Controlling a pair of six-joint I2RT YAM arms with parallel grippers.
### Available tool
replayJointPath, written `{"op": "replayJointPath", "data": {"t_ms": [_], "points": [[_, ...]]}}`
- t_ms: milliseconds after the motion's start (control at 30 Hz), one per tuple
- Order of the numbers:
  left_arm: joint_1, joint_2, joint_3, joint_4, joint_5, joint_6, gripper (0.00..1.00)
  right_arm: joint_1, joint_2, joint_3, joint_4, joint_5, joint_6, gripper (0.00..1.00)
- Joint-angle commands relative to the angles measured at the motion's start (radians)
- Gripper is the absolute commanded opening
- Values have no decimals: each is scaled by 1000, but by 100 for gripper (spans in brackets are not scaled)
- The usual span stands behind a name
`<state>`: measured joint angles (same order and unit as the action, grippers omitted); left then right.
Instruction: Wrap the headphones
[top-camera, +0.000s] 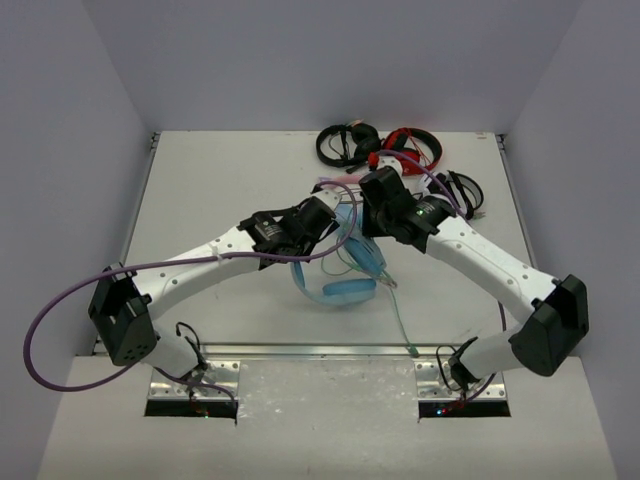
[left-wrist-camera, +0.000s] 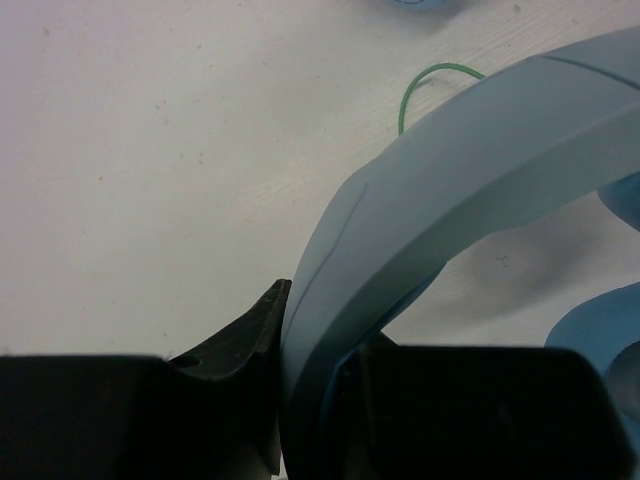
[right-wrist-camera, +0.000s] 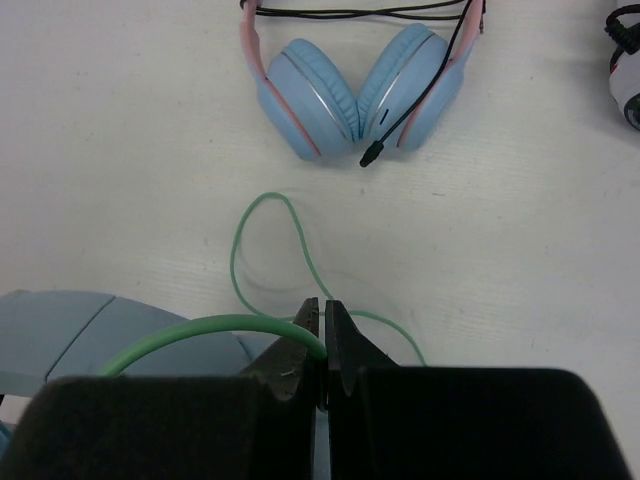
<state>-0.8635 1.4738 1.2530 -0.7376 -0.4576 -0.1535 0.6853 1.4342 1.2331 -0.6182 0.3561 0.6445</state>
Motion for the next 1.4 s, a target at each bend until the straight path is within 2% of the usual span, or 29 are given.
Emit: {"op": "replayJointPath", "data": {"t_ms": [0,167,433,633,867,933,1100,1367], "points": [[-5,-53,39,138,37,-38,0,8,-3,5,16,-19,35,1],[-5,-61,40,149,62,-32,1,17,100,97,-107,150,90,1],[-8,-56,48,135,50,-38,1,25,140,129,-130,176,133,1],[-8,-66,51,138,22,-49,1,30,210,224,-264,268,219,1],[-8,-131,25,194,92,-40,1,30,345,330,-371,340,291,1],[-8,-144,13,211,109,-35,3,30,365,357,-412,340,332,1],[-8,-136,11,198,96,-35,4,30,335,332,-344,281,334,1],[-8,-52,48,127,-24,-66,1,31,137,171,-150,156,308,1]]}}
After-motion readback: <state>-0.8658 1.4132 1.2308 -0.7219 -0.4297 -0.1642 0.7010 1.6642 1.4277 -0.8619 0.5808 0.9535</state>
